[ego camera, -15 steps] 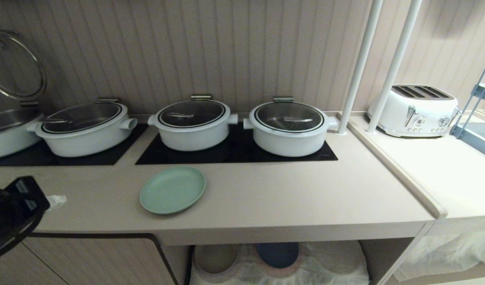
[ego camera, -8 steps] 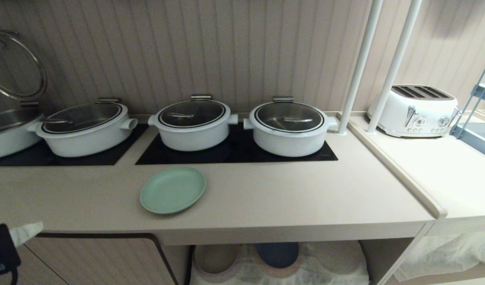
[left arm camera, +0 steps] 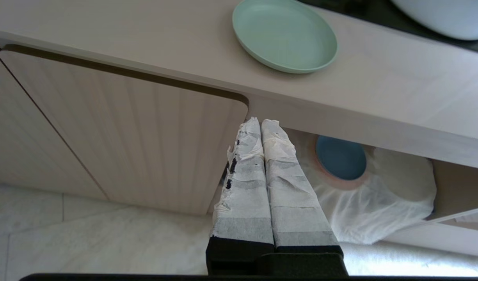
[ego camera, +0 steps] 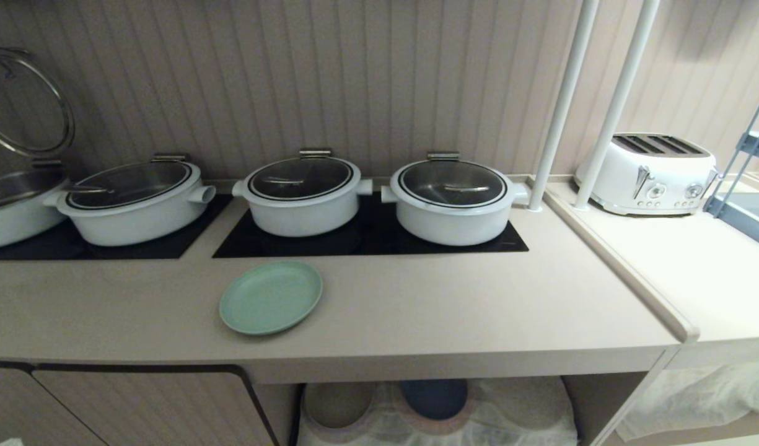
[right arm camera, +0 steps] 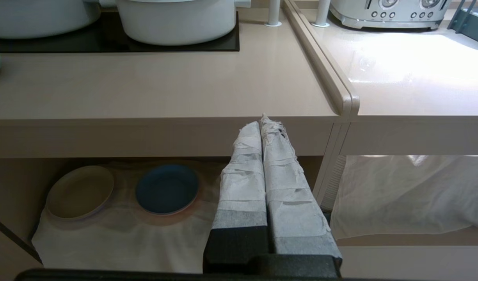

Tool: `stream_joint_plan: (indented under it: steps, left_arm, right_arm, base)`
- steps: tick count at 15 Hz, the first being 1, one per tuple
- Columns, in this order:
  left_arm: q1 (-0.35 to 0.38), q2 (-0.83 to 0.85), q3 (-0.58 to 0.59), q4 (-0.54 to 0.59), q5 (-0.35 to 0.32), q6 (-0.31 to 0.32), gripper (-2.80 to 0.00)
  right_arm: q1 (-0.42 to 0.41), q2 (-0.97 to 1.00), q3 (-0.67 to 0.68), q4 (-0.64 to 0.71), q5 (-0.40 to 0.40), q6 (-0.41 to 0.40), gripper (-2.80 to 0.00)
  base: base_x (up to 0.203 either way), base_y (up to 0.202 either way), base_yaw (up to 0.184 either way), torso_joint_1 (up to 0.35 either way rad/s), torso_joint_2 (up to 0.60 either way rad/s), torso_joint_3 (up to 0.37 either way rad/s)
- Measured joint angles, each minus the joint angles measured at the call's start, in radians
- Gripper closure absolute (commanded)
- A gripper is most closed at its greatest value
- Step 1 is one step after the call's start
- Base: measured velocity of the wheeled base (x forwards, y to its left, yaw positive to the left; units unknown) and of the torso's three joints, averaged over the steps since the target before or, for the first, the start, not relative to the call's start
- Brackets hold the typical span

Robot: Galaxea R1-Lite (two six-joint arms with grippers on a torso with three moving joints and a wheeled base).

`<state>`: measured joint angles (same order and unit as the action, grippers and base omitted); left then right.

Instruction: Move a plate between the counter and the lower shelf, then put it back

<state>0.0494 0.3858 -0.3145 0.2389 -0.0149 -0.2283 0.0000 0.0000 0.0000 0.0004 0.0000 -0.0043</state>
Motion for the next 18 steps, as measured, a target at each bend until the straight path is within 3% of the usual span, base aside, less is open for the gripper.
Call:
stream_joint_plan:
  steps: [3,6,8,12,15,18]
  left_arm:
    - [-0.029,-0.164,0.027,0.093,0.019,0.011,0.00]
    - [-0.047,-0.311,0.073,0.133,0.047,0.115,0.00]
    - [-0.049,-0.354,0.107,0.071,0.087,0.169,0.00]
    - [-0.051,-0.382,0.234,-0.177,0.154,0.167,0.00]
    - [-0.051,-0.385,0.281,-0.271,0.109,0.159,0.00]
    - [-0.051,-0.385,0.309,-0.250,0.035,0.236,0.00]
  right_arm:
    - [0.000,0.000,0.000,0.000,0.000,0.000,0.00]
    - [0.000,0.000,0.000,0.000,0.000,0.000,0.00]
    - [0.000,0.000,0.000,0.000,0.000,0.000,0.00]
    - [0.000,0.000,0.000,0.000,0.000,0.000,0.00]
    - [0.000,0.000,0.000,0.000,0.000,0.001,0.00]
    - [0.000,0.000,0.000,0.000,0.000,0.001,0.00]
  base:
    - [0.000,0.000,0.000,0.000,0.00,0.000]
    - [0.000,0.000,0.000,0.000,0.00,0.000]
    - [0.000,0.000,0.000,0.000,0.00,0.000]
    - [0.000,0.000,0.000,0.000,0.00,0.000]
    - [0.000,0.000,0.000,0.000,0.00,0.000]
    - [0.000,0.000,0.000,0.000,0.00,0.000]
